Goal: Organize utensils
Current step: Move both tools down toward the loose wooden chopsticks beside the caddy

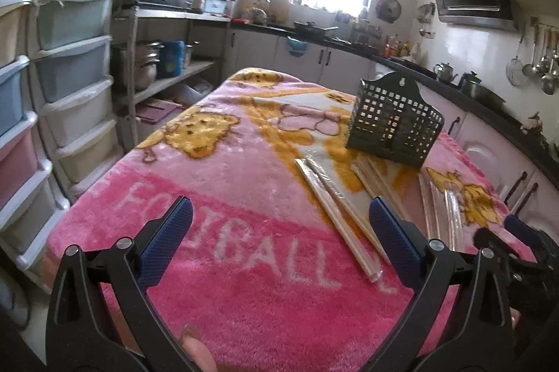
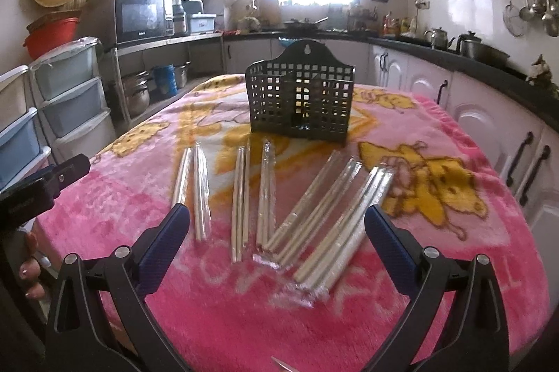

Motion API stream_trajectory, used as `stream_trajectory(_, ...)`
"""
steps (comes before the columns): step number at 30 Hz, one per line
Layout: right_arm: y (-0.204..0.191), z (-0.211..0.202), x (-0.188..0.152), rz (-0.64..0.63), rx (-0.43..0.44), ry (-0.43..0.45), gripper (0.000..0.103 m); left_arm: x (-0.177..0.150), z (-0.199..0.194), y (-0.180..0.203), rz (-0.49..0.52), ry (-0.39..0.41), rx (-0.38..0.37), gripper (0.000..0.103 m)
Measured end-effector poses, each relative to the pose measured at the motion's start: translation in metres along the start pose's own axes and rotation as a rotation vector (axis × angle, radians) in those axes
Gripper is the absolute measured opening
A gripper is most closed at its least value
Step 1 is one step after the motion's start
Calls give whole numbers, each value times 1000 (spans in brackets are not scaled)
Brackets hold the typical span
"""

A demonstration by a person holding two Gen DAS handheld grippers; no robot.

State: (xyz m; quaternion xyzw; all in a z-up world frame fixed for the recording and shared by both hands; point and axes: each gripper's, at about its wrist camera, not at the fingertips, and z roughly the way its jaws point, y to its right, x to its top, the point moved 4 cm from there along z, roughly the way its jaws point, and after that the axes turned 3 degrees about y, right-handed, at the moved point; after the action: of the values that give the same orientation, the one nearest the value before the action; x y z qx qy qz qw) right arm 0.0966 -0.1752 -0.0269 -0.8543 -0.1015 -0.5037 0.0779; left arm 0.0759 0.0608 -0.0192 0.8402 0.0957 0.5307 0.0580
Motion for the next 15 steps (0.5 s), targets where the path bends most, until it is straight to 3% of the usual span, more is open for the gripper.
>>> stream_trajectory(9,11,39,20,27,24,-82,97,15,34,7,-12,-96,-77,93)
stream_trajectory(15,25,63,32,41,27,-126,97,22,67,13,-20,-169,-83,93)
